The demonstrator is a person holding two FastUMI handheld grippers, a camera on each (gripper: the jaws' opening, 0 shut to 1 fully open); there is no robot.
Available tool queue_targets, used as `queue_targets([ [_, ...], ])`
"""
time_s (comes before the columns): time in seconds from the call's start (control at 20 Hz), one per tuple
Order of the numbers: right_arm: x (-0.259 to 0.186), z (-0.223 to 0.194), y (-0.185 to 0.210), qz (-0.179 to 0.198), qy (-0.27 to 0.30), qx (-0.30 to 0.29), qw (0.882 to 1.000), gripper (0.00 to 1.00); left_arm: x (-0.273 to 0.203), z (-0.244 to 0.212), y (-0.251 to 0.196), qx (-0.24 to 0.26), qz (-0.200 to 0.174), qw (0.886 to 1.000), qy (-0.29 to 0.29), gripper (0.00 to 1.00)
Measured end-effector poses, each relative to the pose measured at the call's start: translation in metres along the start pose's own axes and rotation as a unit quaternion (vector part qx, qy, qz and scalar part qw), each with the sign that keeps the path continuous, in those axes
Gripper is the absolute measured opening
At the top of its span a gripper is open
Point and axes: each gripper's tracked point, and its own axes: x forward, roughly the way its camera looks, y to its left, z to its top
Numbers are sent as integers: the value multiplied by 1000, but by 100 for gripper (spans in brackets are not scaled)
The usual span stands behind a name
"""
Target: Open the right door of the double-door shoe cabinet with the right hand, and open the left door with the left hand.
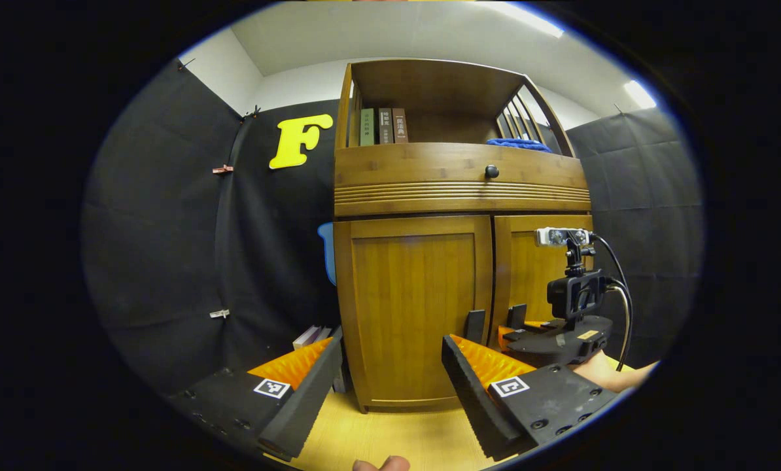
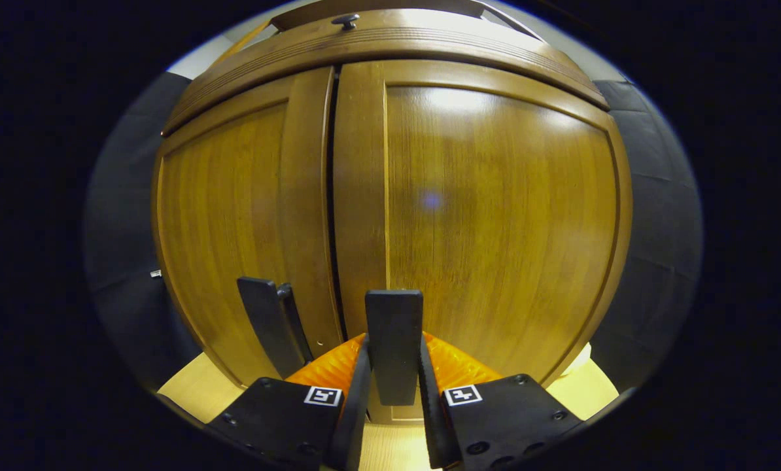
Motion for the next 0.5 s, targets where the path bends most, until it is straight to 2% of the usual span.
queue_targets([
  [0.15, 6, 0, -3, 5, -6, -11, 1000, 26, -5, 0, 4, -4, 11, 1000, 0, 96],
  [0.5, 5, -1, -2, 40, 2, 6, 999, 26, -20, 3, -4, -9, 19, 1000, 0, 96],
])
